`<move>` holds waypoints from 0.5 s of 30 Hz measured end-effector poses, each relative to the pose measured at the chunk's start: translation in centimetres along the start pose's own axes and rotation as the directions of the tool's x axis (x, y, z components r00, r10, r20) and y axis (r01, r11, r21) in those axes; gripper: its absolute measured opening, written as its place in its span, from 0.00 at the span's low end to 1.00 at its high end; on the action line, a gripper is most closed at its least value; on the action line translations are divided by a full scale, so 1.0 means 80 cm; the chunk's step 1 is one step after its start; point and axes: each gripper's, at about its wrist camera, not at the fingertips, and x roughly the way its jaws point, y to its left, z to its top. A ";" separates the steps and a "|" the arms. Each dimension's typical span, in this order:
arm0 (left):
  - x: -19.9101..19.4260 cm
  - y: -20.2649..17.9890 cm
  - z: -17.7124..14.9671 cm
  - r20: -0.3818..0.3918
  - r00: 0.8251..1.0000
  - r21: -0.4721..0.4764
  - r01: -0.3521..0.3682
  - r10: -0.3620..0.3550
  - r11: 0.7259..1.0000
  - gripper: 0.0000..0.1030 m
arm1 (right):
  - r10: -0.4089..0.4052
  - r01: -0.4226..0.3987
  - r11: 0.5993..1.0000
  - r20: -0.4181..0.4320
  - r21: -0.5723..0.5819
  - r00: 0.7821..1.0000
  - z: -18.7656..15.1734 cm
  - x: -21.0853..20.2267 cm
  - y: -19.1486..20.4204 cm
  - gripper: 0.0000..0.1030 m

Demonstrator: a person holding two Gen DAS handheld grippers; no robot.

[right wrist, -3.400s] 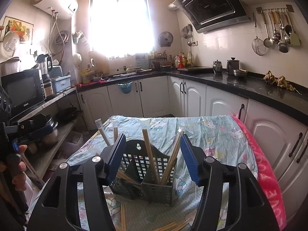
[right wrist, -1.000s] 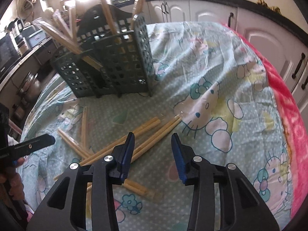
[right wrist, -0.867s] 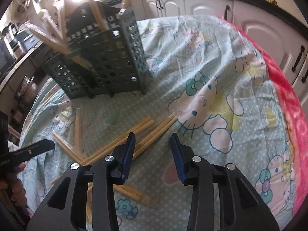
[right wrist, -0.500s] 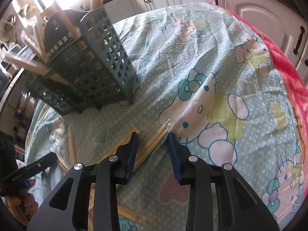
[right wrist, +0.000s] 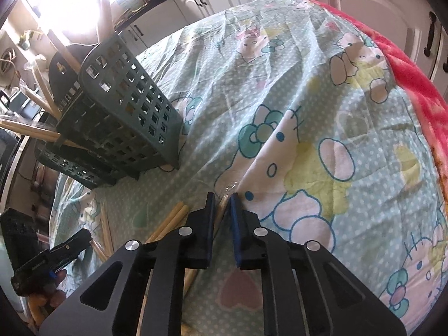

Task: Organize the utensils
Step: 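Close the left tool on a chopstick while the right tool grasps another chopstick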

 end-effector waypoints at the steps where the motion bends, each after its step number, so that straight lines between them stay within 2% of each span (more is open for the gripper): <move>1: 0.001 0.001 0.002 0.000 1.000 -0.006 0.003 -0.003 1.000 0.16 | -0.002 0.002 1.000 0.001 0.000 1.000 -0.001 -0.001 -0.001 0.11; 15: -0.004 0.019 0.013 0.018 0.998 -0.083 0.069 -0.068 0.994 0.08 | -0.081 0.082 0.993 0.016 -0.079 0.997 -0.028 -0.035 -0.010 0.08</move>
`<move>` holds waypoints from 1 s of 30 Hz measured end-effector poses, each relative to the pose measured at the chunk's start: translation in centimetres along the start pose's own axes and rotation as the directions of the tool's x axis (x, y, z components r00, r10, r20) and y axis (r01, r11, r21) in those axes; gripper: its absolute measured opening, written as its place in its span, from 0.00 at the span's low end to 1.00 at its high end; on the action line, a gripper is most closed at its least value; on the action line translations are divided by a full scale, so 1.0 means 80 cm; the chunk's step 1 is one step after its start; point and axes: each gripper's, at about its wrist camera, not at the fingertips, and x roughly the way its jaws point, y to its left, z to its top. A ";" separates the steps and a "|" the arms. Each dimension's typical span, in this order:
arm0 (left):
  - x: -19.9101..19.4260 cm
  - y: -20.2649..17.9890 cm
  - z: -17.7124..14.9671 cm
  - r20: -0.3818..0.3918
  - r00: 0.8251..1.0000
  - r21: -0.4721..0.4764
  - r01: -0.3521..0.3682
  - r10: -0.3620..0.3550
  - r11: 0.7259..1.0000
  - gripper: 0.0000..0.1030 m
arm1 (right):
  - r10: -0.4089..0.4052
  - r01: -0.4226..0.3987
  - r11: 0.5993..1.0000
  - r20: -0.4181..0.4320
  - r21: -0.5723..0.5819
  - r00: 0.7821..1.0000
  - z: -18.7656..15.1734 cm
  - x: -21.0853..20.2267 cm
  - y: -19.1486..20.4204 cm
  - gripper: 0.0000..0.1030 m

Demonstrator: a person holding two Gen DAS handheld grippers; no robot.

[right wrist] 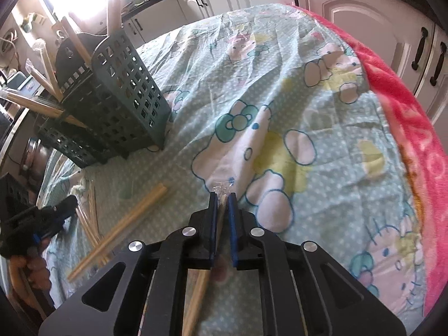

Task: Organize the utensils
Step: 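Close the left tool on a chopstick while the right tool grasps another chopstick, then lift both held chopsticks upright and carry them above the green caddy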

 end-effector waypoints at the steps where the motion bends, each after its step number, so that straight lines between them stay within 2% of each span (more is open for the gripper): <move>1: -0.005 0.002 0.001 0.010 1.000 -0.004 0.002 -0.002 1.000 0.08 | -0.002 0.002 1.000 0.002 -0.002 1.000 -0.001 -0.002 -0.001 0.08; 9: -0.057 0.004 0.015 0.124 0.992 0.006 0.004 -0.005 1.000 0.06 | 0.021 -0.019 0.999 0.052 -0.029 0.998 0.001 -0.029 0.005 0.07; 19: -0.125 -0.011 0.027 0.285 0.958 0.071 -0.049 0.027 0.996 0.05 | 0.079 -0.059 0.987 0.135 -0.146 0.988 0.010 -0.072 0.058 0.05; 30: -0.171 -0.054 0.016 0.362 0.932 0.184 -0.061 -0.010 0.981 0.03 | 0.173 -0.122 0.962 0.201 -0.242 0.964 0.017 -0.118 0.115 0.05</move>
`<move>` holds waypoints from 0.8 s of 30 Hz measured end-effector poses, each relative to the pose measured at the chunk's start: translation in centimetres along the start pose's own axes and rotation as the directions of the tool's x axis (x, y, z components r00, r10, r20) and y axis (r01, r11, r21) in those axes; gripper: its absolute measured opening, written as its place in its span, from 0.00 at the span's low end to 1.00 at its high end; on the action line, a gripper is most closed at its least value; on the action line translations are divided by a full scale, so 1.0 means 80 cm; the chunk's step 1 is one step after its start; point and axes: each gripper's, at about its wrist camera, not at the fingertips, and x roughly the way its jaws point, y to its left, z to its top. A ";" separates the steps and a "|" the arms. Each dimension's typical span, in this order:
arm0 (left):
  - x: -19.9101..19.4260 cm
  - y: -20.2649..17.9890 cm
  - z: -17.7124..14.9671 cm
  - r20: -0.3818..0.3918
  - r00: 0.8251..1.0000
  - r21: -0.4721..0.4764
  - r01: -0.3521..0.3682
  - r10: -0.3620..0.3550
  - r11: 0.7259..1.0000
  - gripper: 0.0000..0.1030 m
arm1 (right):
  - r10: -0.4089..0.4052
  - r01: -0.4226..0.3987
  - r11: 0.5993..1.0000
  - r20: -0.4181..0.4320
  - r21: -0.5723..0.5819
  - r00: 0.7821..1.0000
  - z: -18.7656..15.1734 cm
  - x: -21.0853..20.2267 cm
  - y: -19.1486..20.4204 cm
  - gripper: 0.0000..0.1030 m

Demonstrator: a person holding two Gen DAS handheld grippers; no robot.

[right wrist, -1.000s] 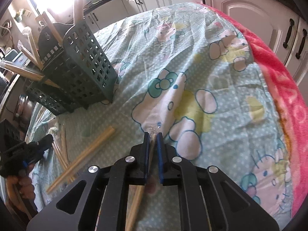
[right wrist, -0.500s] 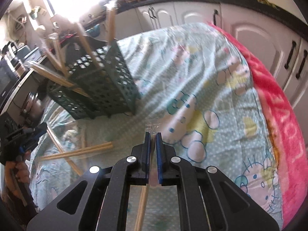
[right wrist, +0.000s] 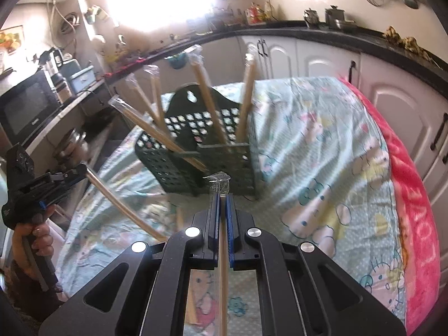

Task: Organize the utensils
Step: 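Lift both held chopsticks upright and carry them above the green caddy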

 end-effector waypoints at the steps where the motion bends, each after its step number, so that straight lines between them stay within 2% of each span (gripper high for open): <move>1: -0.003 -0.003 0.001 0.003 1.000 0.006 0.005 -0.005 1.000 0.03 | 0.004 -0.004 1.000 0.006 -0.005 1.000 0.001 -0.003 0.004 0.05; 14: -0.025 -0.046 0.011 0.044 0.996 0.066 0.079 -0.082 0.995 0.03 | 0.057 -0.052 0.997 0.088 -0.061 0.995 0.021 -0.037 0.039 0.05; 24: -0.045 -0.076 0.037 0.108 0.987 0.122 0.104 -0.118 0.987 0.03 | 0.087 -0.074 0.993 0.150 -0.091 0.985 0.046 -0.055 0.056 0.05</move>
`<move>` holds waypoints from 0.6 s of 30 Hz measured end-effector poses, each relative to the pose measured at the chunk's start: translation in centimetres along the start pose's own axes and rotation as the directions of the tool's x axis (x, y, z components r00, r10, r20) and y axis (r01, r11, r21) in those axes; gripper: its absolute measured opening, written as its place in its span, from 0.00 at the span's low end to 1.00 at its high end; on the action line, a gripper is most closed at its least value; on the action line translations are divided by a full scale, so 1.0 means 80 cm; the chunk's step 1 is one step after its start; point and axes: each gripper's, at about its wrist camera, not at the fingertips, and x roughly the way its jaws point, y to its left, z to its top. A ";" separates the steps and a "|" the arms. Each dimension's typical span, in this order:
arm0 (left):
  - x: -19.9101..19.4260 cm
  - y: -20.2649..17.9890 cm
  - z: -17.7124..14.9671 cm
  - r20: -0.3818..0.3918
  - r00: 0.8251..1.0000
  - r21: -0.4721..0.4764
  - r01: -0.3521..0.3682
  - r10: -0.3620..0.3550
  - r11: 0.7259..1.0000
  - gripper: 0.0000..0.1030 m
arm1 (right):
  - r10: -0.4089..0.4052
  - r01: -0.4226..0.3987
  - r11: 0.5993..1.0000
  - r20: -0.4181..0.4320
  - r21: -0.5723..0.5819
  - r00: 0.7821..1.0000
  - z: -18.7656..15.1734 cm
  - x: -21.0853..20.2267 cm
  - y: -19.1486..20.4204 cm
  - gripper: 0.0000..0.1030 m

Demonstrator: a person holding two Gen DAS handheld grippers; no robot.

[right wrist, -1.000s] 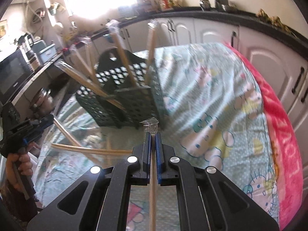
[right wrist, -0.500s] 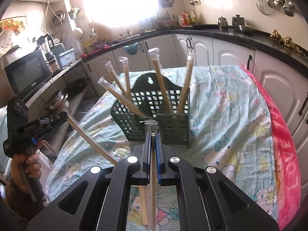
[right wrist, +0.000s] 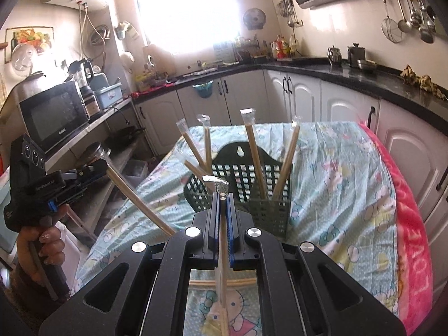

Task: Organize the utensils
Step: 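Lift both held chopsticks upright and carry them above the green caddy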

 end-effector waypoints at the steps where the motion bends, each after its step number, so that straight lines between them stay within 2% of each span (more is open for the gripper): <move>1: -0.001 -0.003 0.004 0.006 1.000 0.006 0.001 -0.001 1.000 0.03 | 0.003 -0.003 1.000 0.005 -0.002 1.000 0.003 -0.001 0.001 0.05; 12: -0.011 -0.027 0.047 0.074 0.997 0.077 -0.005 0.000 0.997 0.03 | 0.032 -0.027 0.998 0.104 -0.049 0.994 0.056 -0.013 0.024 0.05; 18: -0.014 -0.037 0.071 0.110 0.994 0.111 -0.019 0.007 0.994 0.03 | 0.026 -0.011 0.996 0.177 -0.087 0.984 0.092 -0.021 0.034 0.05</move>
